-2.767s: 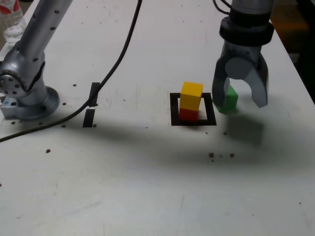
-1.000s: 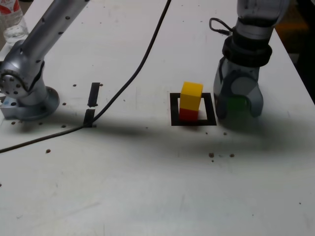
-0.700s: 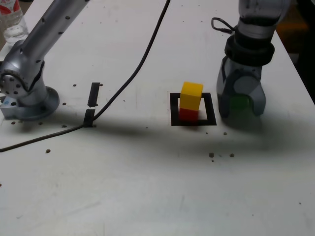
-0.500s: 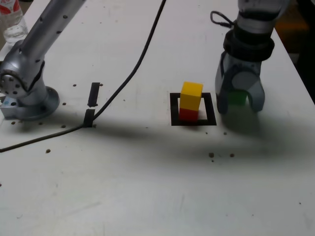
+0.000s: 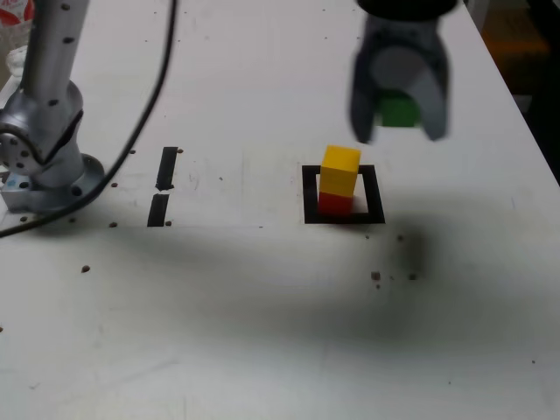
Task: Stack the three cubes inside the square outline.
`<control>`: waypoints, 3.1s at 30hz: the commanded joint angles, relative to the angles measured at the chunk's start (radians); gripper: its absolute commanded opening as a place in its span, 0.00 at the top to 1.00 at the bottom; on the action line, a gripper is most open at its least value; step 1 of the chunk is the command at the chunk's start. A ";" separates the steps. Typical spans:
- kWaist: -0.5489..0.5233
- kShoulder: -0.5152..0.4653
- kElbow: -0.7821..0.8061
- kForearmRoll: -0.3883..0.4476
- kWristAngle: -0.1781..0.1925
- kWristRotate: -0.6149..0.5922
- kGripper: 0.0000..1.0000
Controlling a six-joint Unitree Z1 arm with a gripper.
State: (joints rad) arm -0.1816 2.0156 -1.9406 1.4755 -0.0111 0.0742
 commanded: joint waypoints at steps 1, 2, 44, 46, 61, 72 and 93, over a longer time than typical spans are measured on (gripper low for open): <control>-0.001 -0.050 0.036 0.008 0.002 0.008 0.82; -0.001 -0.079 0.075 0.013 0.001 0.012 0.82; 0.007 -0.047 0.275 -0.117 -0.067 0.053 0.76; 0.012 -0.045 0.282 -0.122 -0.066 0.056 0.74; 0.028 -0.043 0.317 -0.169 -0.077 0.064 0.36; 0.028 -0.047 0.330 -0.181 -0.071 0.070 0.34; 0.028 -0.102 0.313 -0.137 -0.026 0.070 0.31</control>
State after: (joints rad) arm -0.1557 1.9268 -1.6197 1.3335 -0.0431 0.1432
